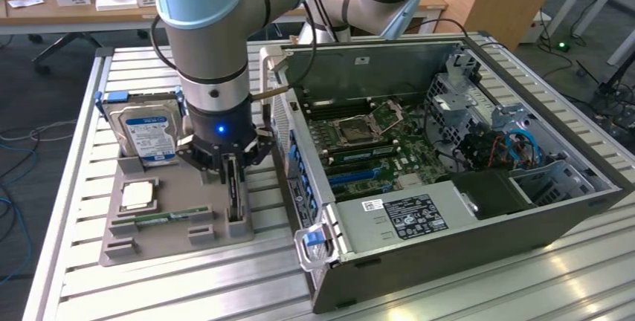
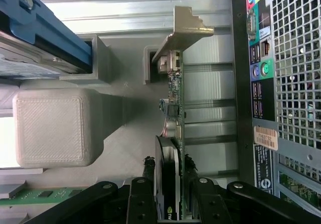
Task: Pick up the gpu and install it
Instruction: 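Pick up the gpu and move the gpu toward the slot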
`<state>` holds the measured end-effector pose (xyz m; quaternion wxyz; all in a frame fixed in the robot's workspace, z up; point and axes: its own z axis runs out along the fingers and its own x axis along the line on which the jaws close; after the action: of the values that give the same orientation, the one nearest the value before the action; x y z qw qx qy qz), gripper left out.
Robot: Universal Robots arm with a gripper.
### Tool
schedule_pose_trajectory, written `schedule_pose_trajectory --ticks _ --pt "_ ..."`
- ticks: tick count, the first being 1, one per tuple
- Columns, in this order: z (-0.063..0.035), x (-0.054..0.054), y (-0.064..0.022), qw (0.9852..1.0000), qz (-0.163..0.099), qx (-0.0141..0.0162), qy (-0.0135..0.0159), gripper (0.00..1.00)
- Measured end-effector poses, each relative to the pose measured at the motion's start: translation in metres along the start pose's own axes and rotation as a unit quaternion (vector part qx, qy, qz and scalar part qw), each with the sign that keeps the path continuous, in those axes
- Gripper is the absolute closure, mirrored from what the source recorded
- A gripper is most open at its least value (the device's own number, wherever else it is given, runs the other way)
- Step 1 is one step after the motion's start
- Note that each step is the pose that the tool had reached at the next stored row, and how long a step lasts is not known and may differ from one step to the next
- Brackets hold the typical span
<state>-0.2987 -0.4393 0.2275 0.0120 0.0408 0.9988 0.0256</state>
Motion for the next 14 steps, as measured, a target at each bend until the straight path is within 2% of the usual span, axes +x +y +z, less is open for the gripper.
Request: schedule_pose_trajectory --ticks 12,13,14 --pt "0.0 0.0 -0.0001 1.0 0.0 0.0 0.0 0.64" --pt "0.0 0.0 -0.0001 1.0 0.0 0.0 0.0 0.66" --pt "0.0 0.0 -0.0001 1.0 0.0 0.0 0.0001 0.72"
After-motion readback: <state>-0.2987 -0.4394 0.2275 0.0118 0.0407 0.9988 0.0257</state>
